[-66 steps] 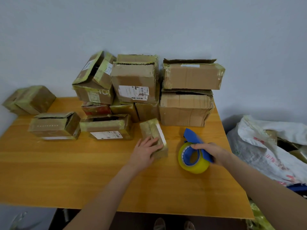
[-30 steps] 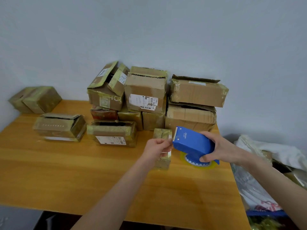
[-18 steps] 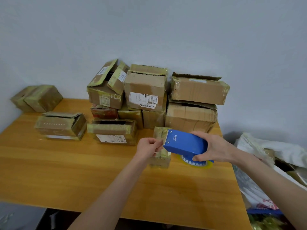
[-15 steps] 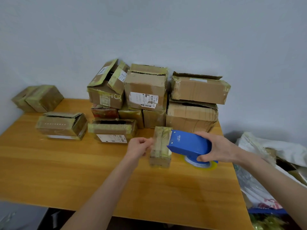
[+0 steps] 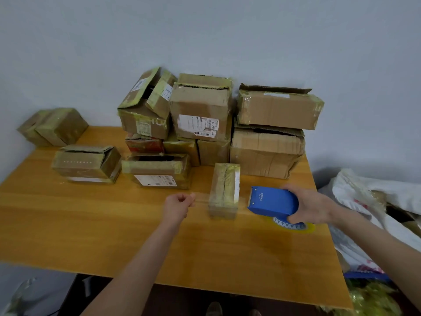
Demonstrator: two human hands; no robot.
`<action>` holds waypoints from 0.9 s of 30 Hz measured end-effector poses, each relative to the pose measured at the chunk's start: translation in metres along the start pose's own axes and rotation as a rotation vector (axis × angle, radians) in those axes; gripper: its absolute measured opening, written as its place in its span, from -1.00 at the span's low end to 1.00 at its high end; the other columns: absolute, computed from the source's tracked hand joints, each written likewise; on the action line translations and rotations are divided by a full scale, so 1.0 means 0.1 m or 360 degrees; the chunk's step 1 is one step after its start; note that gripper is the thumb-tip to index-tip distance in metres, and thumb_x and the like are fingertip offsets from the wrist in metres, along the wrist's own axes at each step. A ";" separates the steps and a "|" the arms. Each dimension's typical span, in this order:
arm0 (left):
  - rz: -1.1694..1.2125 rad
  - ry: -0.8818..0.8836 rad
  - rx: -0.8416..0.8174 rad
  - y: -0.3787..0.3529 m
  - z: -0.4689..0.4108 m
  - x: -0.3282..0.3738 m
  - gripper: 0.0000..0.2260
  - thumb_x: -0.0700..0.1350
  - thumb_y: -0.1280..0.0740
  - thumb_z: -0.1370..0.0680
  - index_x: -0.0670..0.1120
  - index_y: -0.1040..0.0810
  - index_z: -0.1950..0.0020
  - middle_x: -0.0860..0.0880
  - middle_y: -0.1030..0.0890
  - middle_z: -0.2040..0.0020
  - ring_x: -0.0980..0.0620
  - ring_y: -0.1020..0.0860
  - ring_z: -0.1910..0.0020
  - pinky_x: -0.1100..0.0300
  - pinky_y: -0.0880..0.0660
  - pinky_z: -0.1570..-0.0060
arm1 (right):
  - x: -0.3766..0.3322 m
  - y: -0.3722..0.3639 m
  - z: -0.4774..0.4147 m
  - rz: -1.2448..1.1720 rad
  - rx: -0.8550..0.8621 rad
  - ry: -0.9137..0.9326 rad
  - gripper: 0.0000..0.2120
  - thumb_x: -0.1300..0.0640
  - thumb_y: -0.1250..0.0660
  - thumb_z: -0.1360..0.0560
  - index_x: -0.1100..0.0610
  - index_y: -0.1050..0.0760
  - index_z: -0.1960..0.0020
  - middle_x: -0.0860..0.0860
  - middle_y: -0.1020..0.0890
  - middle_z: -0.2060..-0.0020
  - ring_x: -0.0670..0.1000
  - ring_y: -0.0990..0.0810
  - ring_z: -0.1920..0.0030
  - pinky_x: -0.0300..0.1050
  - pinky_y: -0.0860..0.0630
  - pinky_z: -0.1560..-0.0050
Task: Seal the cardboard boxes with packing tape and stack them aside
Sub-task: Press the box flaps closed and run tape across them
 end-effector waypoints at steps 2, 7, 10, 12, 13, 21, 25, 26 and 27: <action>0.0004 0.0006 0.0002 -0.04 -0.02 -0.03 -0.77 -0.07 -0.35 -0.57 -0.13 -0.57 0.26 -0.06 -0.59 0.29 0.06 -0.36 0.42 0.18 -0.36 0.37 | 0.05 -0.03 -0.02 -0.0009 -0.0014 -0.0037 -0.36 0.09 -0.52 -0.30 -0.16 -0.24 -0.23 -0.13 -0.53 -0.01 -0.06 -0.56 0.02 -0.18 -0.53 0.10; -0.0028 0.0020 -0.0020 -0.12 -0.08 -0.12 -0.75 -0.06 -0.35 -0.57 -0.12 -0.56 0.28 -0.07 -0.58 0.29 0.06 -0.36 0.41 0.14 -0.34 0.30 | 0.15 -0.09 -0.04 -0.0027 -0.0044 -0.0094 -0.33 0.07 -0.52 -0.29 -0.18 -0.22 -0.25 -0.13 -0.54 -0.02 -0.06 -0.56 0.02 -0.05 -0.57 0.02; -0.0032 0.0025 -0.0022 -0.15 -0.13 -0.18 -0.74 -0.07 -0.35 -0.56 -0.11 -0.55 0.31 -0.05 -0.58 0.31 0.07 -0.38 0.40 0.15 -0.34 0.26 | 0.15 -0.13 -0.06 0.0001 -0.0048 -0.0108 -0.32 0.05 -0.51 -0.29 -0.14 -0.24 -0.29 -0.10 -0.54 -0.04 -0.04 -0.56 0.00 -0.04 -0.57 0.00; -0.0115 0.0032 -0.0003 -0.16 -0.17 -0.23 -0.71 -0.06 -0.37 -0.55 -0.10 -0.54 0.36 0.00 -0.52 0.41 0.07 -0.37 0.42 0.17 -0.32 0.31 | 0.13 -0.17 -0.09 0.0033 -0.0055 -0.0101 -0.32 0.03 -0.51 -0.29 -0.12 -0.25 -0.30 -0.09 -0.55 -0.04 -0.02 -0.56 0.00 -0.05 -0.57 0.02; -0.0173 0.0025 0.0004 -0.18 -0.18 -0.25 -0.69 -0.05 -0.37 -0.55 -0.09 -0.53 0.38 0.02 -0.49 0.44 0.06 -0.38 0.43 0.16 -0.33 0.31 | 0.12 -0.19 -0.10 0.0050 -0.0061 -0.0103 -0.32 0.01 -0.51 -0.29 -0.12 -0.26 -0.31 -0.09 -0.55 -0.03 -0.02 -0.56 0.01 -0.04 -0.57 0.04; -0.0394 0.0065 -0.0079 -0.45 -0.23 -0.39 -0.76 0.00 -0.32 -0.58 -0.14 -0.61 0.15 0.02 -0.55 0.34 0.03 -0.46 0.33 0.20 -0.38 0.29 | 0.02 -0.36 -0.25 0.0145 -0.0153 -0.0130 -0.28 0.00 -0.48 -0.34 -0.10 -0.23 -0.42 -0.07 -0.52 -0.06 0.02 -0.50 -0.04 -0.03 -0.52 0.00; -0.0807 -0.0050 -0.0197 -0.48 -0.24 -0.36 -0.65 0.09 -0.25 -0.60 -0.06 -0.53 -0.29 -0.04 -0.58 0.23 0.01 -0.53 0.25 0.19 -0.41 0.34 | -0.03 -0.37 -0.30 0.0162 -0.0180 -0.0142 -0.27 0.00 -0.47 -0.36 -0.09 -0.21 -0.43 -0.07 -0.50 -0.04 0.01 -0.49 -0.02 -0.06 -0.50 0.00; -0.0983 -0.0064 -0.0210 -0.45 -0.24 -0.37 -0.58 0.12 -0.24 -0.59 -0.01 -0.42 -0.40 -0.07 -0.60 0.17 -0.03 -0.56 0.16 0.15 -0.47 0.29 | -0.04 -0.36 -0.30 0.0177 -0.0178 -0.0137 -0.27 0.00 -0.47 -0.36 -0.09 -0.21 -0.43 -0.07 -0.50 -0.03 0.01 -0.48 -0.02 -0.07 -0.50 0.01; -0.1134 -0.0077 -0.0145 -0.38 -0.23 -0.36 -0.54 0.11 -0.25 -0.59 0.02 -0.34 -0.46 -0.11 -0.61 0.05 -0.06 -0.58 0.04 0.10 -0.52 0.19 | -0.05 -0.37 -0.30 0.0192 -0.0175 -0.0130 -0.28 0.00 -0.46 -0.36 -0.09 -0.21 -0.43 -0.07 -0.50 -0.03 0.01 -0.48 -0.02 -0.07 -0.50 0.02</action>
Point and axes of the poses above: each hand's wrist, its own z-axis away from the middle knuckle, its own y-axis out of the back of the hand, x = y × z, the point moved 7 cm from there along -z, towards the middle knuckle
